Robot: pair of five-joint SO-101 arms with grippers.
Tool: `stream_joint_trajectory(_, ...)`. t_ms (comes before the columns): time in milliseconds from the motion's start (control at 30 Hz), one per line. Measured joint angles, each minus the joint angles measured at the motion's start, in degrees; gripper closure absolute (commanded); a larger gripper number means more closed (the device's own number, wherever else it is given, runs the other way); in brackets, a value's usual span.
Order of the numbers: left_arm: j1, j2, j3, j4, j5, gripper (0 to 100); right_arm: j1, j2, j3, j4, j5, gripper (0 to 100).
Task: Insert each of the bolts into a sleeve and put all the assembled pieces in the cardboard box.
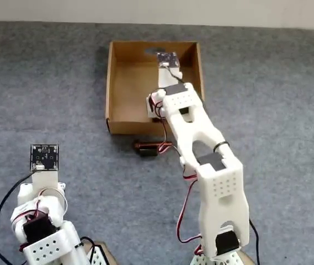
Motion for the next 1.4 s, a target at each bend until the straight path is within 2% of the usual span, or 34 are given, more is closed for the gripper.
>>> stream_joint_trajectory(167,0.0,0.0,0.0,0.0,0.0,96,0.1,0.5,-1.8,0.4,0.0,97.5)
stream_joint_trajectory(367,0.0,0.0,0.0,0.0,0.0,96,0.1,1.4,-8.8,8.3,0.0,77.7)
stream_joint_trajectory(567,0.0,0.0,0.0,0.0,0.0,96,1.2,1.4,-21.5,21.4,0.0,77.1)
stream_joint_trajectory(833,0.0,0.0,0.0,0.0,0.0,96,5.5,1.4,-49.7,42.6,0.0,77.2)
stream_joint_trajectory(967,0.0,0.0,0.0,0.0,0.0,96,5.1,1.2,-57.6,46.2,0.0,77.2)
stream_joint_trajectory(1167,0.0,0.0,0.0,0.0,0.0,96,2.4,-0.3,-55.8,46.5,0.0,77.2)
stream_joint_trajectory(1267,0.0,0.0,0.0,0.0,0.0,96,-0.9,-7.4,-46.2,46.5,0.0,77.2)
stream_joint_trajectory(1400,0.0,0.0,0.0,0.0,0.0,96,-6.1,-23.4,-25.5,46.2,0.0,77.2)
